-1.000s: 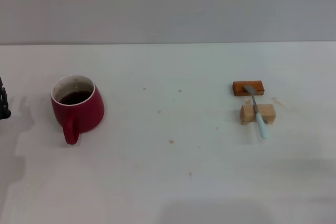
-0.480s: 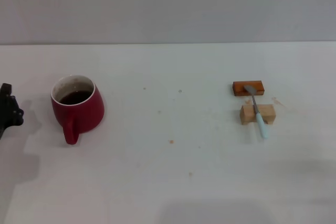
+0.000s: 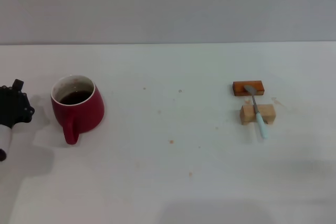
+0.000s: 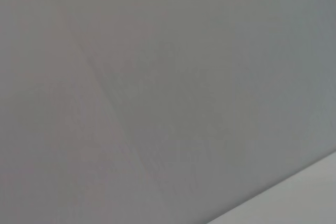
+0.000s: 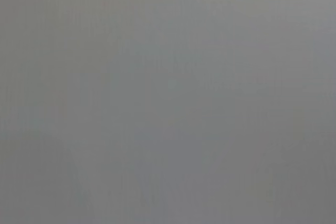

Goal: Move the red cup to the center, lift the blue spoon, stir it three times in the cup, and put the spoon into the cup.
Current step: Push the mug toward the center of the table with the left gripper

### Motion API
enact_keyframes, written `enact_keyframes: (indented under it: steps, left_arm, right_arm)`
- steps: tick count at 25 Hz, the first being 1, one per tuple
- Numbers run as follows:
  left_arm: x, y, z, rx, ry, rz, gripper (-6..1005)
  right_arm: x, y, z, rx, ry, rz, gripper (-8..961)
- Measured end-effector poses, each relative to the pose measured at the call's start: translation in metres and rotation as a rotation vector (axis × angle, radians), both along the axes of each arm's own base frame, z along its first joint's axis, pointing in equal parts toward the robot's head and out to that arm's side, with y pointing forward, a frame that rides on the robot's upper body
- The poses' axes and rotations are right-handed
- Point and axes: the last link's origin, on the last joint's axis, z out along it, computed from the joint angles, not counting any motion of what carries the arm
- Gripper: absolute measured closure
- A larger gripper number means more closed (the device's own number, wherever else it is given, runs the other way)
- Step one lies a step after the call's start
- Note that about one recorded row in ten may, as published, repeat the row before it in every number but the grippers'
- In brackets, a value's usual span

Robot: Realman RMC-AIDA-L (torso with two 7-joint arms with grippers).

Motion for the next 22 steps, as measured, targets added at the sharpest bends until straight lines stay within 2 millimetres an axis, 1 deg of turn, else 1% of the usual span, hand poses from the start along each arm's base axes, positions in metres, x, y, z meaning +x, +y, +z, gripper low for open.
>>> enact_keyframes:
  steps: [1, 3, 5, 6, 10, 14, 22]
  left_arm:
    - [0.000, 0.000, 0.000, 0.000, 0.000, 0.000, 1001]
    - [0.005, 0.005, -0.004, -0.032, 0.084, -0.020, 1001]
    - [0.005, 0.005, -0.004, -0.032, 0.084, -0.020, 1001]
    - [0.007, 0.007, -0.008, -0.059, 0.114, -0.033, 1001]
    - [0.008, 0.009, -0.010, -0.073, 0.134, -0.039, 1001]
    - [0.012, 0.011, -0.015, -0.101, 0.189, -0.060, 1001]
    - [0.017, 0.011, -0.021, -0.131, 0.202, -0.088, 1000]
  right_arm:
    - [0.000, 0.000, 0.000, 0.000, 0.000, 0.000, 286]
    - [0.000, 0.000, 0.000, 0.000, 0.001, 0.001, 286]
    - [0.000, 0.000, 0.000, 0.000, 0.001, 0.001, 286]
    - [0.000, 0.000, 0.000, 0.001, 0.001, 0.001, 286]
    - [-0.001, 0.000, 0.000, 0.002, 0.003, 0.003, 286]
    - [-0.001, 0.001, 0.000, 0.003, 0.004, 0.005, 286]
    - [-0.004, 0.006, 0.001, 0.002, 0.002, 0.021, 286]
